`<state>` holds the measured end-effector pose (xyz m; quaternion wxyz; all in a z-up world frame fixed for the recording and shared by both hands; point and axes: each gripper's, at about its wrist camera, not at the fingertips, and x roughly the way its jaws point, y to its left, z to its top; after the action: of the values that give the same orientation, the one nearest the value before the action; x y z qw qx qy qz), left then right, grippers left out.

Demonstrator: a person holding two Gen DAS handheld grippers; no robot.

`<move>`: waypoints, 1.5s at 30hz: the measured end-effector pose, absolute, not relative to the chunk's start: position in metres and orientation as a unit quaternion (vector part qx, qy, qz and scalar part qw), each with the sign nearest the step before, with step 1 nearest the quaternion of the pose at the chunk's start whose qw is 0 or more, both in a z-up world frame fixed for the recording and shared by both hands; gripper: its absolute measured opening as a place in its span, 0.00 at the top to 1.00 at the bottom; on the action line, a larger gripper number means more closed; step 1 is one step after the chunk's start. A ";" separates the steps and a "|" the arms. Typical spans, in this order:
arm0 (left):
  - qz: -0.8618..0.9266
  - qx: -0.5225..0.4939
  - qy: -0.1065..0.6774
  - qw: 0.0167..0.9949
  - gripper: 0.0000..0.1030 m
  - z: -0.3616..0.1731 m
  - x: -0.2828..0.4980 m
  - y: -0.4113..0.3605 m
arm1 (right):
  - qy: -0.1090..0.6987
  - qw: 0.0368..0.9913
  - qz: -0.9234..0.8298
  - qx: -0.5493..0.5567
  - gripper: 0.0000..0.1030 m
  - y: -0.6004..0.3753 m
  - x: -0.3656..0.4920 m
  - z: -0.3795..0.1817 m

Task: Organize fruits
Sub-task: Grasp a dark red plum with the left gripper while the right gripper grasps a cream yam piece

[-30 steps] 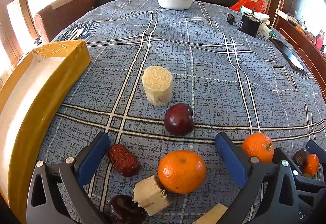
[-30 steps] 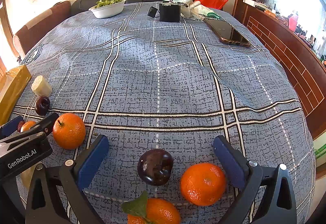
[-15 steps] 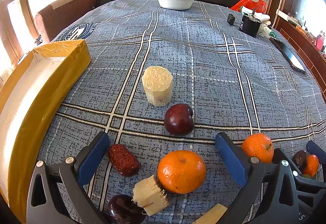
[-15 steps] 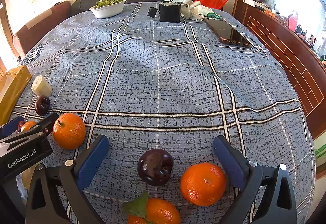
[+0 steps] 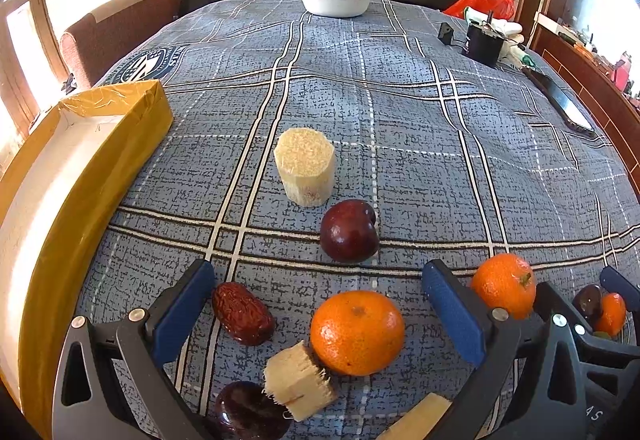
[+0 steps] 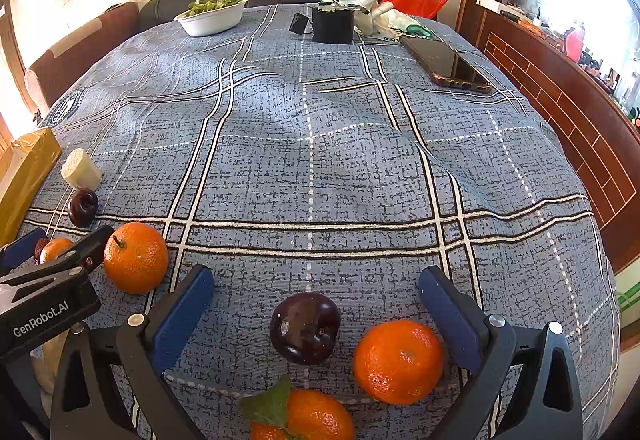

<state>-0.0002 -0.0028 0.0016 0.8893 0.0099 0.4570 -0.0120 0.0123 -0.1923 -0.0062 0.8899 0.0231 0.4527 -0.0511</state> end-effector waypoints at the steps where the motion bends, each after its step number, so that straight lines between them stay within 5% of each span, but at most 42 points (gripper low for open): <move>1: -0.012 0.010 0.458 0.889 0.00 0.001 -0.001 0.000 | 0.453 0.890 -0.051 0.023 0.00 -0.192 0.012 -0.006; 18: -0.022 0.009 0.487 0.873 0.00 0.002 0.003 0.001 | 0.453 0.890 -0.051 0.024 0.00 -0.191 0.012 -0.005; 22: -0.061 -0.031 0.482 0.874 0.19 0.019 -0.011 0.014 | 0.461 0.886 -0.044 0.023 0.00 -0.193 0.015 -0.004; 30: -0.072 -0.057 0.338 0.937 0.19 0.104 -0.071 0.082 | 0.491 0.871 -0.020 0.008 0.00 -0.195 0.014 -0.004; 33: -0.052 -0.056 0.334 0.940 0.19 0.109 -0.081 0.108 | 0.493 0.870 -0.016 0.006 0.00 -0.195 0.013 -0.004; 36: -0.032 -0.068 0.336 0.939 0.19 0.104 -0.091 0.131 | 0.492 0.870 -0.021 0.028 0.12 -0.197 0.007 0.009; 42: -0.053 -0.066 0.366 0.927 0.20 0.078 -0.097 0.140 | 0.414 0.909 0.045 0.036 0.13 -0.168 -0.033 0.058; 45: -0.094 -0.050 0.376 0.921 0.33 0.067 -0.107 0.130 | 0.416 0.904 0.093 0.027 0.12 -0.143 -0.040 0.056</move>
<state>-0.1072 0.1304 0.0668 0.9207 -0.0498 0.3755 -0.0936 -0.0402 -0.1430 0.0561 0.9042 0.0270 0.4160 0.0931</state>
